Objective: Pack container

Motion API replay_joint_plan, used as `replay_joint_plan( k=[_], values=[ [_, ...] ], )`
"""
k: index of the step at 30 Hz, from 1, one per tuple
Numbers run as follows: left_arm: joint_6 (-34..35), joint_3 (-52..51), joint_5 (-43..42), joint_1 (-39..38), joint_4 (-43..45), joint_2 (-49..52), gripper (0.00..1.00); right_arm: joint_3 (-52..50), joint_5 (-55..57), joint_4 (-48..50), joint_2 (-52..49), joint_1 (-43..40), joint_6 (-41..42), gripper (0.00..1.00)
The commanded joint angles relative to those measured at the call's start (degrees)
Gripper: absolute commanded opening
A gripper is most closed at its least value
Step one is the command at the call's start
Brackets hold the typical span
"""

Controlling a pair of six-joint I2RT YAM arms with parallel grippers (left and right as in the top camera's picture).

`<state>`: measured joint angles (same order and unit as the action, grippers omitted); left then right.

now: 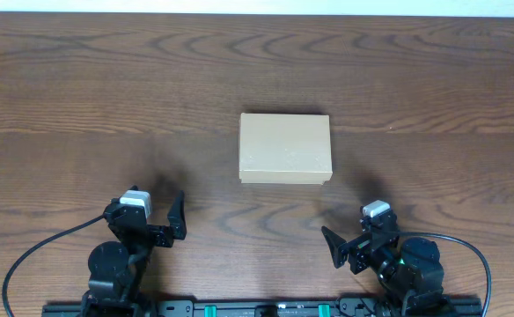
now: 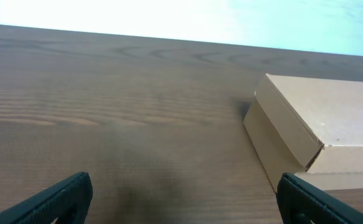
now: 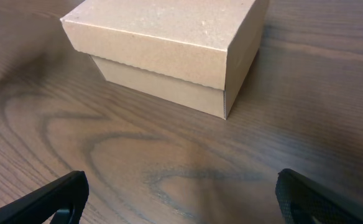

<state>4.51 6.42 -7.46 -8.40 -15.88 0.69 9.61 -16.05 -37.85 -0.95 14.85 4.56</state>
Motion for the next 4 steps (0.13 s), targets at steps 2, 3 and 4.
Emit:
replay_joint_plan(
  k=[2,3,4],
  values=[
    [0.2,-1.5,0.4,0.2,-0.1,-0.4,0.95,-0.2,-0.5,0.1,0.6,0.9,0.5,0.99],
    [0.2,-1.5,0.4,0.2,-0.1,-0.4,0.95,-0.2,-0.5,0.1,0.6,0.9,0.5,0.99],
    [0.2,-1.5,0.4,0.2,-0.1,-0.4,0.95,-0.2,-0.5,0.1,0.6,0.9,0.5,0.99]
  ],
)
